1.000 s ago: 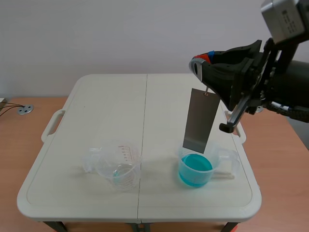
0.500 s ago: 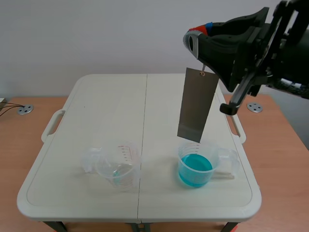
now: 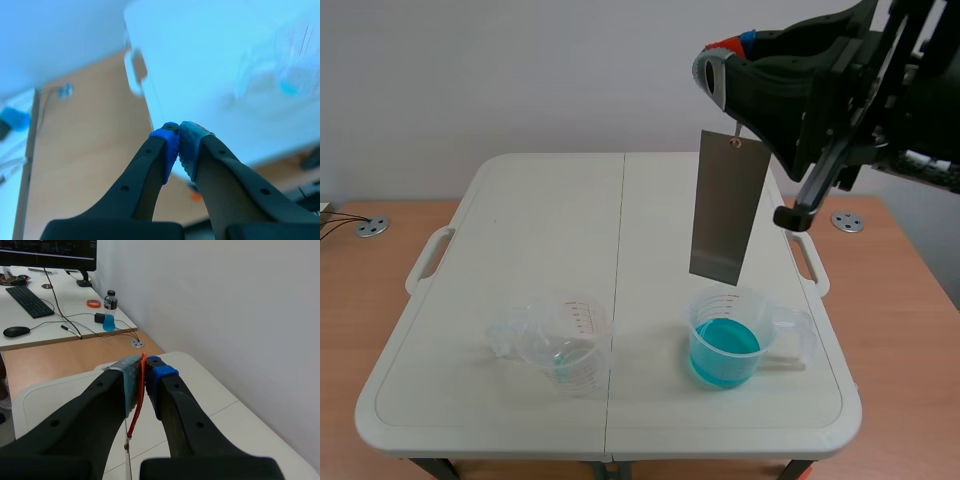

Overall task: Hold the metal plate by the orange handle, dip it into the blue solution, take it out and point at it, then put the plate back in the beaker on the left.
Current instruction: 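Raise the plate and point at it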

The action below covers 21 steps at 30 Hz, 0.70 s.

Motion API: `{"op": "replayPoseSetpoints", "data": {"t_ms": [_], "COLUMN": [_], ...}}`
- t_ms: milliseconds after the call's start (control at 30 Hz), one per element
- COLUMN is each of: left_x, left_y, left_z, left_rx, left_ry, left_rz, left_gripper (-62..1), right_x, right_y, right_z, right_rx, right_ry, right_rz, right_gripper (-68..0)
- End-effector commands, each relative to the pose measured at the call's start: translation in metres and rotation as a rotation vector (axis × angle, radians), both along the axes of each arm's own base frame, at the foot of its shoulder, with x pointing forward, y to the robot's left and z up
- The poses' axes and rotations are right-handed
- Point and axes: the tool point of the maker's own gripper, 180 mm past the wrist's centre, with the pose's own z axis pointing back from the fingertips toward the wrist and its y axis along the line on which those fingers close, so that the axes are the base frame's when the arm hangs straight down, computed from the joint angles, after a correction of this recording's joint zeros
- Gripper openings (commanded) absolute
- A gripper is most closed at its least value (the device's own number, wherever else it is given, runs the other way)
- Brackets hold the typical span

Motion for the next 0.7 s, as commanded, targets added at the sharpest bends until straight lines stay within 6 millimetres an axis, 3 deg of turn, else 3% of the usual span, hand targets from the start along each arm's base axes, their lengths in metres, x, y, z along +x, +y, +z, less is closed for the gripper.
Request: {"op": "replayPoseSetpoints", "data": {"t_ms": [0, 200, 333, 667], "left_x": [0.004, 0.022, 0.032, 0.046], "left_y": [-0.006, -0.019, -0.042, -0.117], "left_z": [0.011, 0.031, 0.036, 0.016], "left_rx": [-0.014, -0.053, -0.101, -0.113], "left_ry": [-0.045, -0.136, -0.146, -0.019], "left_rz": [-0.019, -0.071, -0.194, -0.545], "left_gripper": [-59.3, -59.3, -59.2, -59.2], "right_x": [-0.002, -0.002, -0.002, -0.002], "right_y": [-0.001, -0.001, -0.001, -0.001], "right_z": [0.013, 0.013, 0.013, 0.013], "right_rx": [0.011, 0.011, 0.011, 0.010], "right_ry": [-0.040, -0.040, -0.040, -0.039], "right_rz": [0.012, 0.012, 0.012, 0.012], "right_gripper": [-66.2, -66.2, -66.2, -66.2]}}
